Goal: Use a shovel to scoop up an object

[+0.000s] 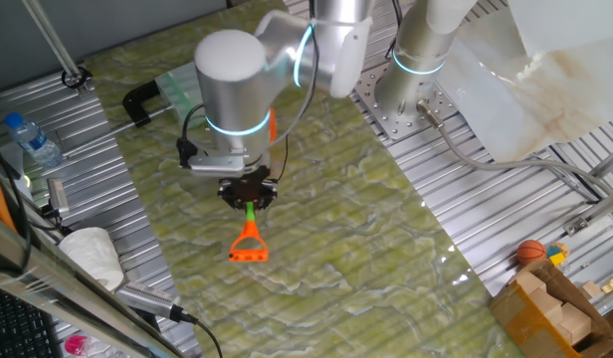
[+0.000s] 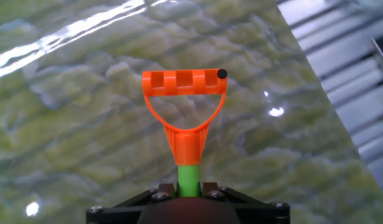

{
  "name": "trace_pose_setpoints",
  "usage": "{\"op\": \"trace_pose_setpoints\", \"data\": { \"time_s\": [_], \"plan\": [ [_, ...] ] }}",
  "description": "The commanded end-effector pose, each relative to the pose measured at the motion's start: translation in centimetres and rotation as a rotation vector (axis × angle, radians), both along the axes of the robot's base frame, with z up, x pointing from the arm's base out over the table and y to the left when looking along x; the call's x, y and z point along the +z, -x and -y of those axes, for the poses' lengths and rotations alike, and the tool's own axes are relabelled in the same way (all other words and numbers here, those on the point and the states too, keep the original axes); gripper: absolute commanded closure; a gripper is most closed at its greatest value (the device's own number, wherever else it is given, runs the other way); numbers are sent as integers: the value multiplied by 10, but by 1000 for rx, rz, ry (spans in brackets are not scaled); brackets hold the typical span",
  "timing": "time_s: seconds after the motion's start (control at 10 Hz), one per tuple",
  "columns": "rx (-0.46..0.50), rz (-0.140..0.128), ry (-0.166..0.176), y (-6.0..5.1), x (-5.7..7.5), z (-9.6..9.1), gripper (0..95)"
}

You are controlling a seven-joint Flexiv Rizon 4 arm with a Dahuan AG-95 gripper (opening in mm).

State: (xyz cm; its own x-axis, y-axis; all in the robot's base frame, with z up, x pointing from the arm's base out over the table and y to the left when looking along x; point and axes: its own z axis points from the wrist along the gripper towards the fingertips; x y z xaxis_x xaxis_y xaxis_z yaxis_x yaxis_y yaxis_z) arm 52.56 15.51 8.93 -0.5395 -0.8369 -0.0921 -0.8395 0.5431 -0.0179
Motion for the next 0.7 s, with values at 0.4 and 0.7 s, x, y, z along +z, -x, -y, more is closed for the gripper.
{"op": "trace_pose_setpoints", "data": {
  "time_s": [0.4, 0.7],
  "plan": [
    [-398, -75, 62, 8, 7, -9, 950],
    [-553, -74, 72, 13, 10, -13, 950]
  ]
}}
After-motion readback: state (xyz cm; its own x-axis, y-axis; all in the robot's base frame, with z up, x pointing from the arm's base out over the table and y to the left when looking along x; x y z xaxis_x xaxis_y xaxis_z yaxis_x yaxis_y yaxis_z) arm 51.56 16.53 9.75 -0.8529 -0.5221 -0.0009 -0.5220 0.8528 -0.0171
